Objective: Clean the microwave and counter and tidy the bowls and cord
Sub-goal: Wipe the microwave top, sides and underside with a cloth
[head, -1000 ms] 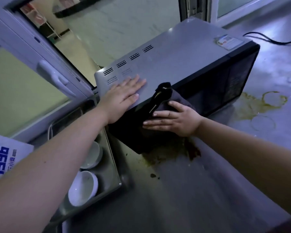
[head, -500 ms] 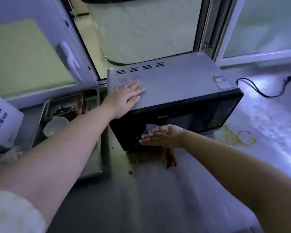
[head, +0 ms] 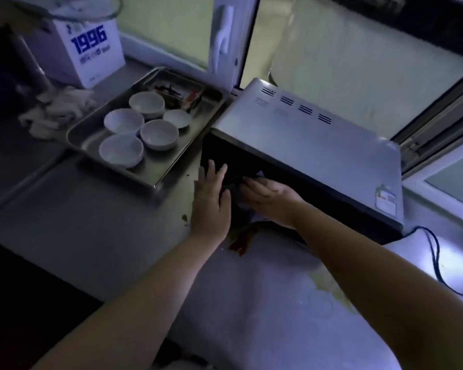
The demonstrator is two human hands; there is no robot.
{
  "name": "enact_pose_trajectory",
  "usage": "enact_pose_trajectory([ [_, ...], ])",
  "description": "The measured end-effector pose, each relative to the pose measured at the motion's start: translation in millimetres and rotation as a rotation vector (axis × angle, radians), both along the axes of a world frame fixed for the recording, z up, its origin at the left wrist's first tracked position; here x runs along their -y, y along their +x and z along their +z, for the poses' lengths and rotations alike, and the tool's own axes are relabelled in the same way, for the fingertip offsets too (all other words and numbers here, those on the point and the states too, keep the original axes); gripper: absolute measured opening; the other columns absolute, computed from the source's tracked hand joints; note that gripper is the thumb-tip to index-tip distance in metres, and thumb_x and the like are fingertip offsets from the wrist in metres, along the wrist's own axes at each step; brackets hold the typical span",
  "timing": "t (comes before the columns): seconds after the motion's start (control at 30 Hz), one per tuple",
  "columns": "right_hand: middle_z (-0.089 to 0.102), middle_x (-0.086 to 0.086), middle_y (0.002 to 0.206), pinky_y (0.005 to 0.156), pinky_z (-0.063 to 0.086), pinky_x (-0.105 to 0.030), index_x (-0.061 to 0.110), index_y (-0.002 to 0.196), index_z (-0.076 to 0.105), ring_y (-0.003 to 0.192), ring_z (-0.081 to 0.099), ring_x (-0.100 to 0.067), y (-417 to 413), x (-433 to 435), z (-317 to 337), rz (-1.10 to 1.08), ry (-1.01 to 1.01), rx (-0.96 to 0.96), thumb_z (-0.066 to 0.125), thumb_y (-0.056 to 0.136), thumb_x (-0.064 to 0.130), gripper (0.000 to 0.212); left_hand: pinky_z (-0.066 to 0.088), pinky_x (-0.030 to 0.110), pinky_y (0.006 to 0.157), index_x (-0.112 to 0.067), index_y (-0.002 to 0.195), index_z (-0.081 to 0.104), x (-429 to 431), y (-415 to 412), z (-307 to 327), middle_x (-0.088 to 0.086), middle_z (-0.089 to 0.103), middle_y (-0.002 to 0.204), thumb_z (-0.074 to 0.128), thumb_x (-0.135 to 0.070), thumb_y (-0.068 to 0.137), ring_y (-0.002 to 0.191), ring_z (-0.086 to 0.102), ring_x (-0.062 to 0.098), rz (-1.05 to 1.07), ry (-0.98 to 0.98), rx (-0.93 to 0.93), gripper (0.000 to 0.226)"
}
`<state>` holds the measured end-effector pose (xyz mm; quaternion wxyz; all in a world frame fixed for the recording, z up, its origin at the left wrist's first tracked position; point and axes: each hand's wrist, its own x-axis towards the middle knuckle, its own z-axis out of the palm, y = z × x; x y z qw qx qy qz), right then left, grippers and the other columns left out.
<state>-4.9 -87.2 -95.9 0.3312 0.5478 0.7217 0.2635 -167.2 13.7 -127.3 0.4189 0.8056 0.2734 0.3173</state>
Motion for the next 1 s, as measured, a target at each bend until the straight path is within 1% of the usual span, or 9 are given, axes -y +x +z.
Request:
enact_pose_trajectory([
  [0.13, 0.051, 0.011, 0.142, 0.11, 0.021, -0.043, 0.027, 0.133, 0.058, 0.138, 0.039, -0.011, 10.1, 9.1, 11.5, 0.003, 0.006, 0.102, 0.032, 0.087, 0.046, 0.056, 0.01, 0.039, 0.121, -0.018, 0.153, 0.011, 57.8, 6.2, -30.1, -0.002, 0.001, 0.161, 0.034, -0.016, 0.098, 0.149, -0.004, 0.014, 0.032, -0.097, 0.056, 0.06],
  [0.23, 0.042, 0.01, 0.149, 0.109, 0.019, -0.048, 0.026, 0.138, 0.052, 0.142, 0.031, -0.011, 16.7, 16.2, 18.4, 0.022, 0.026, 0.128, 0.037, 0.085, 0.032, 0.055, 0.011, 0.031, 0.12, -0.011, 0.153, 0.011, 87.5, 29.6, -37.8, -0.003, 0.004, 0.16, 0.033, -0.019, 0.101, 0.149, 0.001, 0.012, 0.13, -0.215, 0.185, 0.057],
  [0.33, 0.038, 0.009, 0.152, 0.109, 0.016, -0.051, 0.027, 0.137, 0.053, 0.143, 0.03, -0.014, 26.1, 15.1, 27.1, 0.131, 0.068, 0.145, 0.037, 0.089, 0.02, 0.051, 0.012, 0.035, 0.12, -0.004, 0.152, 0.014, 97.2, 57.5, -46.8, 0.003, 0.008, 0.16, 0.034, -0.018, 0.102, 0.149, 0.004, 0.017, 0.2, -0.235, 0.201, 0.055],
  [0.43, 0.04, 0.007, 0.151, 0.11, 0.017, -0.049, 0.023, 0.135, 0.054, 0.141, 0.034, -0.016, 36.7, 12.1, 35.3, 0.242, 0.101, 0.007, 0.038, 0.092, 0.015, 0.047, 0.013, 0.043, 0.12, -0.005, 0.152, 0.009, 97.8, 82.5, -60.5, 0.001, 0.005, 0.159, 0.034, -0.016, 0.102, 0.149, 0.001, 0.017, 0.255, -0.284, 0.185, 0.057],
  [0.53, 0.037, 0.003, 0.153, 0.111, 0.026, -0.045, 0.02, 0.141, 0.048, 0.143, 0.031, -0.02, 46.6, 10.6, 47.9, 0.262, 0.044, -0.193, 0.041, 0.094, 0.018, 0.047, 0.009, 0.046, 0.12, -0.009, 0.151, -0.001, 96.3, 103.2, -68.7, 0.001, -0.003, 0.159, 0.027, -0.032, 0.103, 0.149, -0.004, 0.019, 0.311, -0.288, 0.252, 0.06],
  [0.67, 0.016, 0.006, 0.16, 0.118, 0.016, -0.045, 0.024, 0.153, 0.022, 0.149, 0.009, -0.017, 62.7, 2.4, 64.1, -0.032, 0.142, -0.575, 0.031, 0.099, 0.034, 0.055, 0.003, 0.046, 0.119, -0.029, 0.153, -0.005, 99.8, 127.3, -66.3, 0.001, -0.006, 0.16, 0.014, -0.053, 0.099, 0.149, -0.005, 0.025, 0.469, -0.32, 0.328, 0.062],
  [0.77, 0.001, 0.017, 0.158, 0.121, 0.006, -0.039, 0.031, 0.153, 0.007, 0.148, -0.007, -0.009, 69.4, -10.3, 63.9, -0.183, 0.049, -0.85, 0.02, 0.098, 0.044, 0.058, 0.001, 0.047, 0.119, -0.041, 0.152, -0.001, 103.5, 146.5, -61.6, 0.007, -0.003, 0.16, 0.006, -0.057, 0.098, 0.148, -0.005, 0.027, 0.623, -0.296, 0.295, 0.056],
  [0.87, 0.002, 0.022, 0.156, 0.121, 0.007, -0.037, 0.033, 0.151, 0.007, 0.147, -0.003, -0.004, 71.3, -14.2, 59.5, -0.192, 0.015, -0.927, 0.018, 0.098, 0.044, 0.056, 0.0, 0.048, 0.118, -0.047, 0.15, 0.003, 121.7, 162.1, -63.1, 0.008, 0.003, 0.161, 0.003, -0.057, 0.097, 0.149, -0.004, 0.026, 0.737, -0.374, 0.294, 0.053],
  [1.0, 0.007, 0.018, 0.158, 0.12, 0.009, -0.039, 0.029, 0.153, 0.012, 0.147, 0.001, -0.003, 72.9, -12.9, 58.6, -0.192, 0.025, -0.94, 0.018, 0.098, 0.041, 0.056, -0.002, 0.056, 0.117, -0.058, 0.144, 0.0, 161.6, 171.1, -60.5, -0.004, -0.004, 0.162, -0.001, -0.063, 0.094, 0.148, -0.011, 0.019, 0.73, -0.506, 0.295, 0.051],
])
